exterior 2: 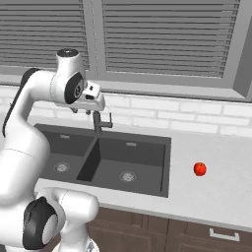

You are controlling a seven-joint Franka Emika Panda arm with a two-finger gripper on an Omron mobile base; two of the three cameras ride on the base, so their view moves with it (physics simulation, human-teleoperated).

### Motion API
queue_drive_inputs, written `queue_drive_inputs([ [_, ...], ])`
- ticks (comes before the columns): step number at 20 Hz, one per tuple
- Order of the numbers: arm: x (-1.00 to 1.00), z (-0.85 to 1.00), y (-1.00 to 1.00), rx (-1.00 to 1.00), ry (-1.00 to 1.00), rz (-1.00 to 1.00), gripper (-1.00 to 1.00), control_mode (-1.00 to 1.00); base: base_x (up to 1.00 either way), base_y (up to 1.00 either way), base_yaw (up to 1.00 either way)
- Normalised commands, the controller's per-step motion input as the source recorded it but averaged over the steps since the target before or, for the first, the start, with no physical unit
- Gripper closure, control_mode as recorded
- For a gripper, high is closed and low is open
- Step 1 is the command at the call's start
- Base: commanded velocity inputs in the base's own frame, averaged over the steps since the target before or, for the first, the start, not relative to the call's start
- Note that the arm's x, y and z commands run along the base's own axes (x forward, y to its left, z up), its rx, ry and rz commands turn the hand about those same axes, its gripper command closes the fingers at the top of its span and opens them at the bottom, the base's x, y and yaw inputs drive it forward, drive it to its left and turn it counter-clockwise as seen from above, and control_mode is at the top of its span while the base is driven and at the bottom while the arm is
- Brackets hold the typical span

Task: Put the colander in the sink, put the apple in the colander, and turn on the sink faucet and pour water over the colander.

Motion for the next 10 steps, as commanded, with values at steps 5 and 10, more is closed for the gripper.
queue_drive_inputs([
  [5,-0.38,-0.02,0.04,-0.01,-0.07,0.1,-1.0,-1.0,0.0,0.0,0.0],
  [10,-0.7,-0.16,0.48,-0.07,-0.06,0.21,-1.0,-1.0,0.0,0.0,0.0],
])
